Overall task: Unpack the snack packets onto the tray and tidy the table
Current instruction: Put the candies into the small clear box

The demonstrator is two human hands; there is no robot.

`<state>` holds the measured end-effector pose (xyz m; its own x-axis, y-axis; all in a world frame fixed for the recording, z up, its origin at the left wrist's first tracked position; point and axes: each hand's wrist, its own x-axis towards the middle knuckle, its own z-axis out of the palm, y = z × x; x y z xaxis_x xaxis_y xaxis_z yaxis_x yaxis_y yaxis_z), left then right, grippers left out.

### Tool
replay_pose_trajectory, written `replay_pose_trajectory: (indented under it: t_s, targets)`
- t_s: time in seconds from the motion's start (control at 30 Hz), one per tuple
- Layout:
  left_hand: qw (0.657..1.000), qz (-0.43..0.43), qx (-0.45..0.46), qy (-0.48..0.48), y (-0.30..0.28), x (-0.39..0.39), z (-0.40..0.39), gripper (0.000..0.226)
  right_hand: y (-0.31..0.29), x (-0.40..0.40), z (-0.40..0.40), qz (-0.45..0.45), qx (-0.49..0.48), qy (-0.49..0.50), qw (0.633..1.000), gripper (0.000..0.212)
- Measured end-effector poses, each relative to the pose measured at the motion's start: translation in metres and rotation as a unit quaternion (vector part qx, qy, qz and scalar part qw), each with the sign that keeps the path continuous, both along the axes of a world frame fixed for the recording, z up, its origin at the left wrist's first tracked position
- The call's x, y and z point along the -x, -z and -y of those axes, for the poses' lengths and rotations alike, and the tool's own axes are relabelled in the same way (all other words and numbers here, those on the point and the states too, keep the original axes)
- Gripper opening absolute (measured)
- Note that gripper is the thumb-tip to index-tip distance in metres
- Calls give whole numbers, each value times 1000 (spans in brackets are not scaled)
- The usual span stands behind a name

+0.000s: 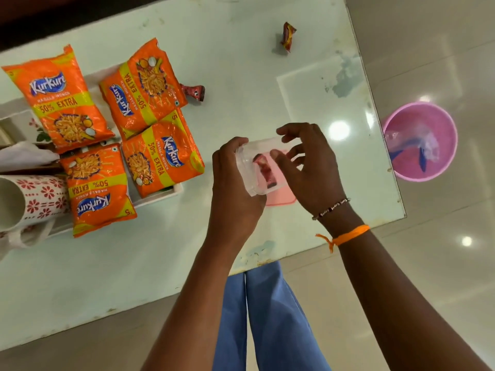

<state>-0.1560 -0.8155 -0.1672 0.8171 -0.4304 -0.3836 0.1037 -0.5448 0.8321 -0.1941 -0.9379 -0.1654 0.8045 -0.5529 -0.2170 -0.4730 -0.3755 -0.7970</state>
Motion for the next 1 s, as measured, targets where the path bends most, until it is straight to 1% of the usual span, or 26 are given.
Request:
replay_pose_trajectory:
  t_s: [0.07, 0.13, 0.2, 0.3, 0.37, 0.43, 0.5, 0.53, 0.6, 0.7, 0.73, 0.8, 0.9, 0.93, 1.0]
  targets:
    - [1000, 9, 3, -9, 1, -7, 2, 80, 4, -17, 12, 16, 23, 20, 999, 23]
    - [1000, 18, 4, -23, 3, -14, 2, 79, 13, -41, 31, 20, 47, 36, 998, 22]
    - [999, 23, 3, -37, 3, -20, 3, 77, 27, -69, 51, -8, 71, 25, 997, 32]
    - [998, 36, 5, -54, 3, -27, 6, 79, 50, -114, 78, -95, 90, -19, 991, 55]
    - [997, 38, 10, -59, 2, -30, 7, 80, 65, -135, 87, -131, 111, -59, 983, 62]
    - [997, 36, 12, -65, 0, -32, 8, 79, 76, -142, 92, -160, 169, -109, 966, 59]
    - [997, 38, 9, -74, -1, -35, 8, 78, 81, -142, 91, -148, 202, -115, 961, 47]
    - [996, 37, 8, -76, -2, -36, 8, 78, 81, -138, 89, -130, 192, -94, 968, 41]
    - [996, 30, 6, -81, -3, -39, 8, 78, 73, -129, 82, -90, 140, -37, 985, 37]
    - [996, 25, 1, -89, -5, -41, 8, 79, 46, -113, 65, -13, 81, 20, 996, 30]
    - [995, 25, 0, -93, -5, -42, 8, 79, 34, -106, 56, 10, 51, 19, 998, 27]
    - [994, 28, -3, -105, -6, -44, 7, 79, 12, -90, 36, 37, -14, -21, 999, 26]
    - [993, 27, -10, -113, -6, -45, 3, 79, -9, -75, 14, 14, -100, -101, 990, 21]
    - [993, 24, -11, -116, -6, -45, 2, 79, -11, -75, 11, 6, -105, -112, 988, 20]
    - [992, 18, -6, -125, -8, -44, -2, 79, -13, -84, 10, 7, -79, -100, 992, 24]
